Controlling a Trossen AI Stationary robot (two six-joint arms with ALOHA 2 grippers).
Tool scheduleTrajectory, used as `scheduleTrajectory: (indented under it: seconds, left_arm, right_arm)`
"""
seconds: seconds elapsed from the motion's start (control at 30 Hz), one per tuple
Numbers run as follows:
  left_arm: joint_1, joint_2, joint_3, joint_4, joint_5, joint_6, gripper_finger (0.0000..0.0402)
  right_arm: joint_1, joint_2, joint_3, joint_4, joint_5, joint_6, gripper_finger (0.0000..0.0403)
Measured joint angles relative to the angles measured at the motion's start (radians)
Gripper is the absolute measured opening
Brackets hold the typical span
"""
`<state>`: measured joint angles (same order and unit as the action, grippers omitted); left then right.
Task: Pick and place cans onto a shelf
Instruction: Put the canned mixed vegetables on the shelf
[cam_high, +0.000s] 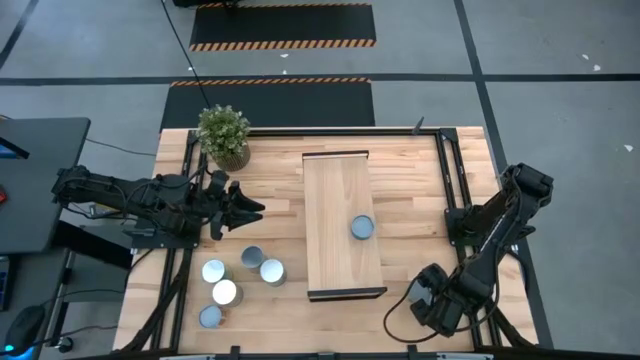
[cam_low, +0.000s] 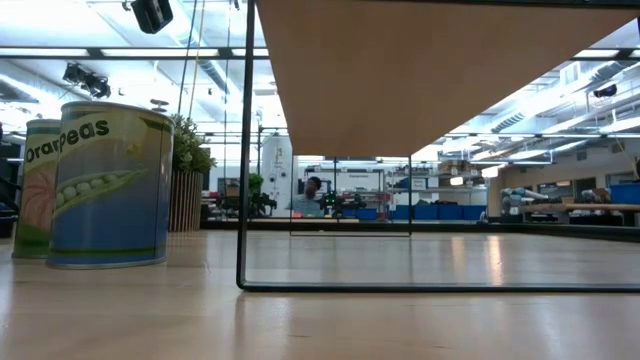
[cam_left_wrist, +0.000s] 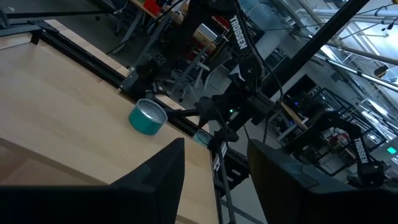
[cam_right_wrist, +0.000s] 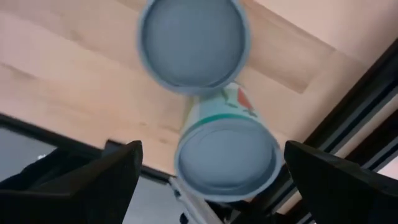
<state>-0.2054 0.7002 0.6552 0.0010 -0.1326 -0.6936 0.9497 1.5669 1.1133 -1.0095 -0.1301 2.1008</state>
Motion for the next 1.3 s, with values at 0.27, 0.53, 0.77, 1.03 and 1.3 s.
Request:
scheduleTrajectory:
  seconds: [0.27,0.53,0.77,1.03,1.3]
  left_arm:
    - [0.000,0.000,0.000,-0.010,0.000,-0.001,0.0181]
    - [0.000,0.000,0.000,-0.014,0.000,-0.002,0.0181]
    - [0.000,0.000,0.000,-0.014,0.000,-0.002,0.0181]
    - [0.000,0.000,0.000,-0.014,0.000,-0.001,0.0181]
    - [0.000,0.000,0.000,-0.014,0.000,0.000,0.0181]
  right_arm:
    - [0.004,0.000,-0.081,0.135,-0.022,0.036,0.0400]
    - [0.007,0.000,-0.149,0.226,-0.034,0.051,0.0375]
    - [0.011,0.001,-0.151,0.234,-0.056,0.005,0.0319]
    - [0.009,-0.036,-0.119,0.200,-0.107,-0.126,0.0294]
    - [-0.066,-0.191,-0.016,-0.207,-0.010,-0.243,0.0304]
